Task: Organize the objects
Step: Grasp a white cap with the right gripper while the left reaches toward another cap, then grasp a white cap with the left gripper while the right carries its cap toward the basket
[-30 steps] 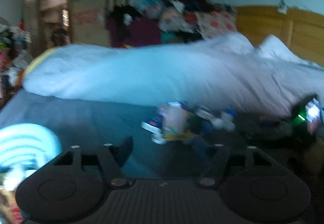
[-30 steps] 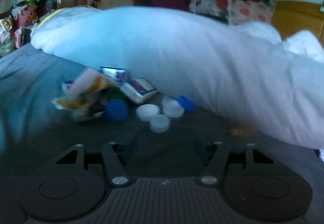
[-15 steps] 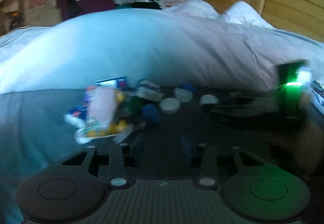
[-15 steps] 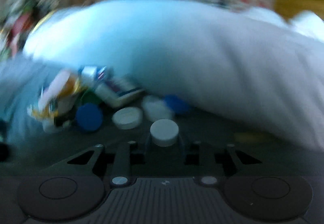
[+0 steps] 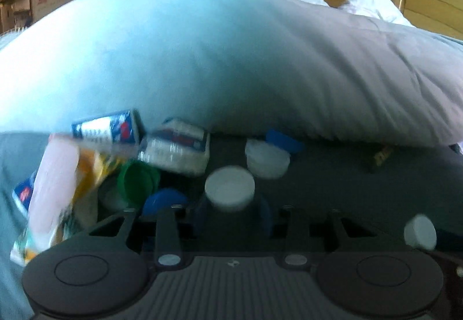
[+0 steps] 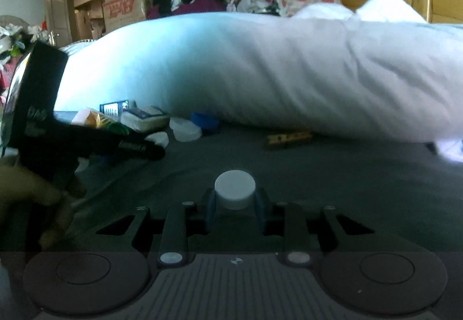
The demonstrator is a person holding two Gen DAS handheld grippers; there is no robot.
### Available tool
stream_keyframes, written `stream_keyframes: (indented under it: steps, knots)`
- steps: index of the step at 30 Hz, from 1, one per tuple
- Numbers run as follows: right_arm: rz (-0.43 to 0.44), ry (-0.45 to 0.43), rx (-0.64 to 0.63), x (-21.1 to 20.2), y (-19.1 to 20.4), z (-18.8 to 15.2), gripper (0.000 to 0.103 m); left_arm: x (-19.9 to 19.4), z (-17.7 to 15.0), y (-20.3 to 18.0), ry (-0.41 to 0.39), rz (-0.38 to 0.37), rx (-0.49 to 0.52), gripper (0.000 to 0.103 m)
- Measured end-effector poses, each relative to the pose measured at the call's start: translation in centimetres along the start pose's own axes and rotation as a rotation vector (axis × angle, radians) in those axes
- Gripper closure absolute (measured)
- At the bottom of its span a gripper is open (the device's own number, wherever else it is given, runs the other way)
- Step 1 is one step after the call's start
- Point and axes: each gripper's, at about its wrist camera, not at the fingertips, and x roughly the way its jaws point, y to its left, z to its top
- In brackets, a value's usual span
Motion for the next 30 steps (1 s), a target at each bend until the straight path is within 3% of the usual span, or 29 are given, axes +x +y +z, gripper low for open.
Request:
stream_keyframes:
  steps: [7, 13, 17, 20, 30]
  knots:
    - [-0.011, 0.03, -0.017, 1.7, 0.3, -0.2, 0.064, 1.4, 0.1, -0.6, -0.013, 0.039, 0.026, 0.061]
    - [-0.004, 0.047, -0.006, 2.4, 0.0, 0.0, 0.071, -0.5, 0.1, -0.9, -0.043, 0.075, 0.026, 0.062]
    - [0.006, -0.002, -0.037, 1.6, 0.5, 0.3, 0.071, -5.8, 1.0, -0.6, -0.055, 0.129, 0.015, 0.062]
    - [0.047, -0.041, -0.079, -0.2, 2.0, 0.8, 0.071, -11.0, 1.7, 1.1, -0.059, 0.225, 0.012, 0.062]
    - [0.281, -0.152, -0.177, -9.1, 13.0, 6.7, 0.071, -28.4, 0.7, 12.2, -0.127, 0.518, -0.21, 0.061]
